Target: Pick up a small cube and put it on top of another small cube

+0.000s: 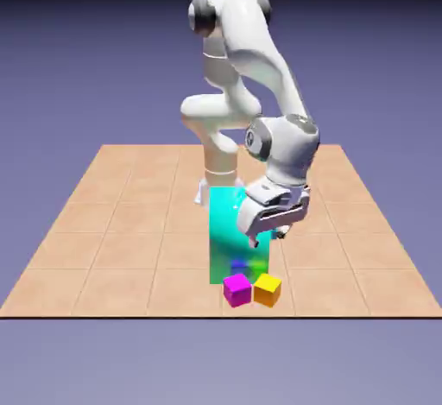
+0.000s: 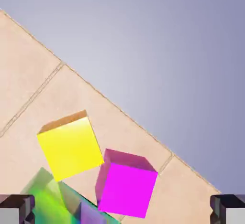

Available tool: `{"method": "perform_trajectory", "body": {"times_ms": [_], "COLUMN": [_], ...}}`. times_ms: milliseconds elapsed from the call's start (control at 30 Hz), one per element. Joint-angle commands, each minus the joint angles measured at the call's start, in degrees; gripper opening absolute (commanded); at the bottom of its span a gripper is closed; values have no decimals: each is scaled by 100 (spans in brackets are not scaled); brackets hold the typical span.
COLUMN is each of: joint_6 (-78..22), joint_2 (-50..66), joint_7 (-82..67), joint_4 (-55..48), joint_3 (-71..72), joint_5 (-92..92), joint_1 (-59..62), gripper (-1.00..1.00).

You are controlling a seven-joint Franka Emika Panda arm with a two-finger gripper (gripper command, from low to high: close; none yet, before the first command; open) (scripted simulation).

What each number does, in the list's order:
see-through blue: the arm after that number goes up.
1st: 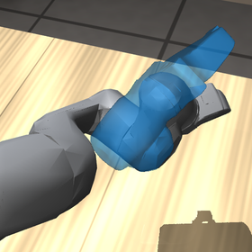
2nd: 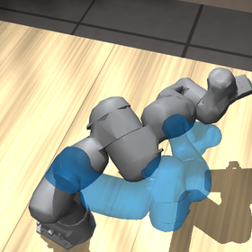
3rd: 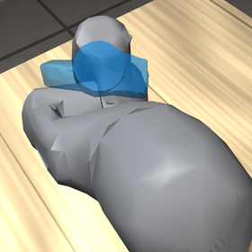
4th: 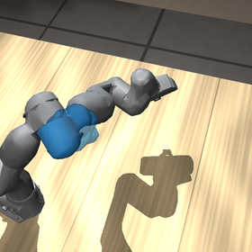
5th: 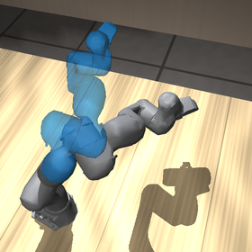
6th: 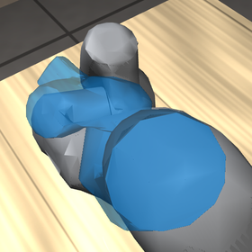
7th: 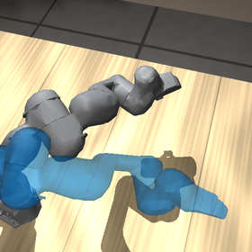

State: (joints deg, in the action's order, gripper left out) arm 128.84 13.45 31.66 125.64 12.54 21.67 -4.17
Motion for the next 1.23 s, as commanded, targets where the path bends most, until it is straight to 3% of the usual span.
{"method": "perform_trajectory", "body": {"times_ms": [0,267,467,500,633,867,933,1067,1100,1200], "joint_6": [-204,-1829,-1098,-1098,-1845,-2639,-2648,-1740,-1740,-2238], "joint_2": [208,1868,2377,2377,1892,1375,1369,1669,1669,1505], "joint_7": [-49,-437,-182,-182,-441,240,247,373,373,304], "joint_4": [-159,-1432,-1146,-1146,-1446,-1767,-1771,-1156,-1156,-1493], "joint_3": [57,508,270,270,512,-521,-533,-616,-616,-570], "joint_5": [98,878,1263,1263,891,-849,-869,-729,-729,-806], "joint_1": [-16,-142,-86,-86,-143,123,126,188,188,154], "gripper": [0,0,0,-100,-100,-100,-100,-100,100,100]}}
